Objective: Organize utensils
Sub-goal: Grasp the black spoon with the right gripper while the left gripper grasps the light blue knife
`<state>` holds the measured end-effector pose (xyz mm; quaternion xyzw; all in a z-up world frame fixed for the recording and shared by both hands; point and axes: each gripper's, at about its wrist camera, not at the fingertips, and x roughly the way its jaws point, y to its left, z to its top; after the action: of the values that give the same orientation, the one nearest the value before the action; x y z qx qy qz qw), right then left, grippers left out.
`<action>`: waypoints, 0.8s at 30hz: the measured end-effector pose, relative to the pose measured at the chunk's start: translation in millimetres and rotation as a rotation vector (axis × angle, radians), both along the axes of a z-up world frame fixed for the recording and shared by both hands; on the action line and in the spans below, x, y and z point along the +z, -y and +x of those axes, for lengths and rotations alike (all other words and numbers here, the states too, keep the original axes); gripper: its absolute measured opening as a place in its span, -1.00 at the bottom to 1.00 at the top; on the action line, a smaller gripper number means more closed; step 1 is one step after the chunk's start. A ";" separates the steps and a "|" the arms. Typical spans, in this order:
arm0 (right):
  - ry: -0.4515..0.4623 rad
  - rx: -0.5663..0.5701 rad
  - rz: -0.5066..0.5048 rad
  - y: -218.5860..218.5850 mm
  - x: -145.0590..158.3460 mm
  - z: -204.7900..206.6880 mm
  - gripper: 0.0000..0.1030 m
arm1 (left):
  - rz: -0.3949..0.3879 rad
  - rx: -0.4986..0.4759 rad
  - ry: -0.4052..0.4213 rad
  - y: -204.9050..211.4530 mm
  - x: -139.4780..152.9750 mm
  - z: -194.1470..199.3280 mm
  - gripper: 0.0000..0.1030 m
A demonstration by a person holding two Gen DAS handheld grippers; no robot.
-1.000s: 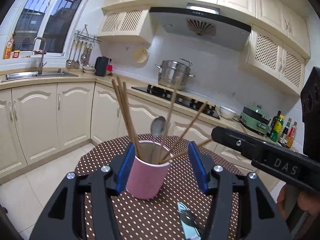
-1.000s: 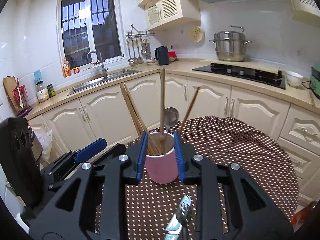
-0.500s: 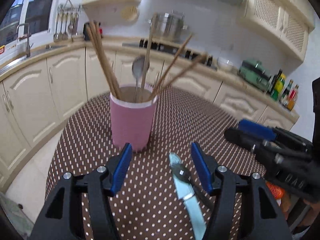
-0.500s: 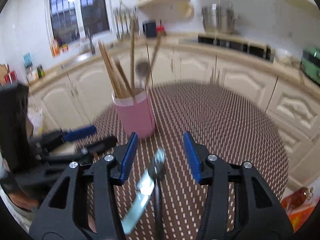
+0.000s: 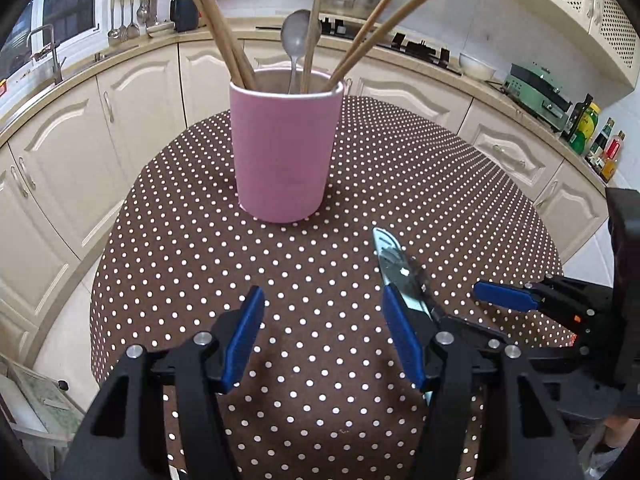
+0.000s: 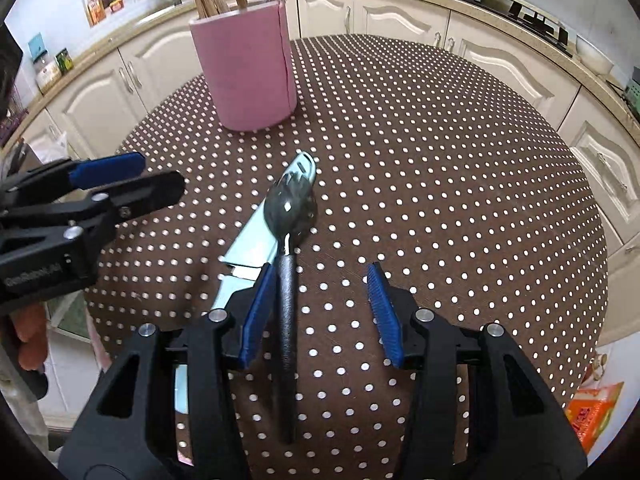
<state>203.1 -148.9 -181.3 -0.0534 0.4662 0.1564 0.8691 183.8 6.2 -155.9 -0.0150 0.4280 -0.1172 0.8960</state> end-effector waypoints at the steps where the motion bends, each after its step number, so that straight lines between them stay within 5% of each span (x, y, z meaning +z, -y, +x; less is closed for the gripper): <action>1: -0.001 0.000 0.006 0.3 -0.6 1.1 -0.09 | 0.003 -0.004 -0.005 0.6 -1.3 0.3 0.17; 17: -0.023 0.028 -0.030 -2.3 -3.8 17.4 -0.23 | 0.045 -0.051 -0.093 28.4 -20.2 14.6 0.17; 21: -0.027 -0.003 -0.029 5.6 -3.5 23.9 -0.72 | 0.046 -0.055 -0.116 32.5 -23.3 18.7 0.17; 24: -0.043 -0.024 -0.004 18.6 -3.2 27.6 -0.76 | 0.046 -0.073 -0.125 41.5 -22.5 23.1 0.17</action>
<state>230.7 -167.4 -184.6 -0.0462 0.4856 0.1462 0.8606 206.9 -35.4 -178.4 0.0140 0.4861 -0.1388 0.8627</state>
